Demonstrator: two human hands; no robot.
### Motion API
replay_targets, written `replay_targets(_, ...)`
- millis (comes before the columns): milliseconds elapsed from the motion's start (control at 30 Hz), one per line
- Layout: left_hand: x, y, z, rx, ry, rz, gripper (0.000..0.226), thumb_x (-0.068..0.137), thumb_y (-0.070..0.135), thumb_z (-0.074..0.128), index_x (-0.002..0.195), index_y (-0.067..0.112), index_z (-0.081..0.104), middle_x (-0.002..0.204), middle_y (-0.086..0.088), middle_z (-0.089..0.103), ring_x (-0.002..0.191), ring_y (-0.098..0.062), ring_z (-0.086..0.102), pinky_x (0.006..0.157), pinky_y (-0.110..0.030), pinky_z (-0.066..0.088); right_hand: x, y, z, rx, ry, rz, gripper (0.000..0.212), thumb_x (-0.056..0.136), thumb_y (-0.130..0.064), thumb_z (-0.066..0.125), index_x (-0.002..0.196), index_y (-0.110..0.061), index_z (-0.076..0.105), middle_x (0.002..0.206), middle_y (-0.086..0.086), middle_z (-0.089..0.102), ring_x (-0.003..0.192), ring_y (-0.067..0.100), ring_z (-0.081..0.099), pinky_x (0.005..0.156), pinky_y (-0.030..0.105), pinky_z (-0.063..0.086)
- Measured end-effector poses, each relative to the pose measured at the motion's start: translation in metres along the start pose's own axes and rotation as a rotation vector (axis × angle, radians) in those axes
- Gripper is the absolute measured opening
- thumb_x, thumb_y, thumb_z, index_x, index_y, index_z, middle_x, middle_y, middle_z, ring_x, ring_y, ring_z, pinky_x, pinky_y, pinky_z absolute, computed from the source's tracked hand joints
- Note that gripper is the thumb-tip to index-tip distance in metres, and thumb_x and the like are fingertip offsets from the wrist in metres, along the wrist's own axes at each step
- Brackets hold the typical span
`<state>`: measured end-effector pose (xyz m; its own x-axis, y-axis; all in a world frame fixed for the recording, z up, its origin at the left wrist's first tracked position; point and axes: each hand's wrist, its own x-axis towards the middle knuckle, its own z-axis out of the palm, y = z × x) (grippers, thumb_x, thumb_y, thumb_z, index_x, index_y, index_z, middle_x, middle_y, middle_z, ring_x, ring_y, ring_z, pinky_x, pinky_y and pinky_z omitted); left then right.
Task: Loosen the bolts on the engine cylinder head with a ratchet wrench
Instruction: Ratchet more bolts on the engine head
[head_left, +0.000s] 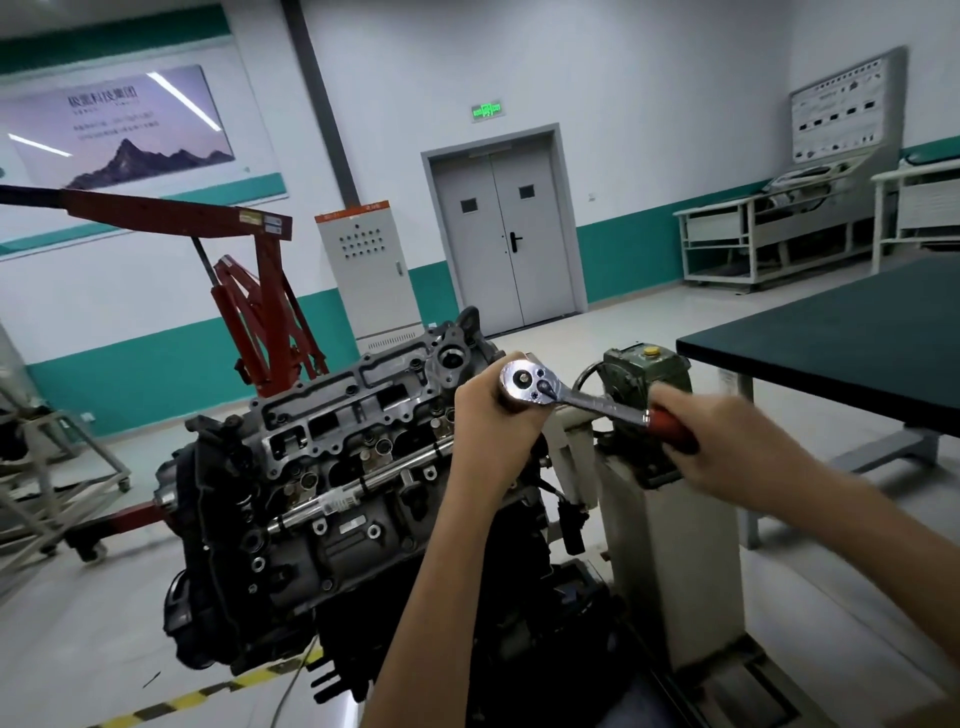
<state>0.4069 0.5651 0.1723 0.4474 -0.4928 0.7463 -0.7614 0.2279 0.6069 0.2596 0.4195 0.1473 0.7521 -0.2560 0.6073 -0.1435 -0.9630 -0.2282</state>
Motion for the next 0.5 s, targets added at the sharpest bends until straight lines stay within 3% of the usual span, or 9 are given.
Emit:
replay_targets(33, -0.002, 0.000, 0.002, 0.005, 0.014, 0.024, 0.028, 0.074, -0.003, 0.067, 0.064, 0.018, 0.050, 0.058, 0.010, 0.050, 0.054, -0.002, 0.041, 0.052, -0.015, 0.036, -0.010, -0.006, 0.011, 0.072, -0.008, 0.044, 0.027, 0.075, -0.006, 0.067, 0.096, -0.017, 0.053, 0.062, -0.015, 0.046, 0.053, -0.002, 0.049, 0.048, 0.008, 0.033)
replay_targets(133, -0.006, 0.001, 0.009, 0.037, 0.049, 0.074, 0.016, 0.069, 0.006, 0.062, 0.070, 0.014, 0.049, 0.060, 0.009, 0.049, 0.055, -0.005, 0.041, 0.053, -0.021, 0.036, -0.039, -0.041, 0.038, 0.371, 0.025, 0.228, 0.029, 0.076, -0.004, 0.066, 0.091, -0.024, 0.051, 0.062, -0.012, 0.048, 0.049, 0.002, 0.049, 0.047, 0.005, 0.037)
replay_targets(300, -0.005, -0.001, 0.016, -0.017, 0.088, 0.083, 0.031, 0.077, 0.005, 0.064, 0.064, 0.021, 0.040, 0.057, 0.014, 0.037, 0.055, -0.003, 0.030, 0.051, -0.021, 0.028, -0.058, -0.120, 0.079, 0.792, 0.147, 0.382, 0.030, 0.072, -0.001, 0.064, 0.071, -0.027, 0.049, 0.055, -0.003, 0.053, 0.052, 0.003, 0.053, 0.045, 0.006, 0.036)
replay_targets(400, -0.003, 0.000, 0.015, -0.060, 0.086, 0.075, 0.040, 0.077, 0.004, 0.061, 0.060, 0.029, 0.035, 0.053, 0.017, 0.036, 0.053, 0.000, 0.029, 0.052, -0.014, 0.026, -0.057, -0.125, 0.085, 0.815, 0.159, 0.392, 0.023, 0.071, 0.000, 0.062, 0.073, -0.020, 0.051, 0.053, 0.002, 0.049, 0.046, 0.006, 0.048, 0.042, 0.009, 0.034)
replay_targets(500, 0.001, -0.001, 0.011, 0.007, 0.052, 0.052, 0.041, 0.073, 0.000, 0.060, 0.057, 0.027, 0.033, 0.051, 0.014, 0.035, 0.051, -0.002, 0.028, 0.049, -0.015, 0.024, -0.056, -0.086, 0.073, 0.630, 0.063, 0.305, 0.024, 0.071, 0.002, 0.065, 0.087, -0.014, 0.057, 0.051, -0.003, 0.051, 0.048, 0.005, 0.053, 0.043, 0.011, 0.039)
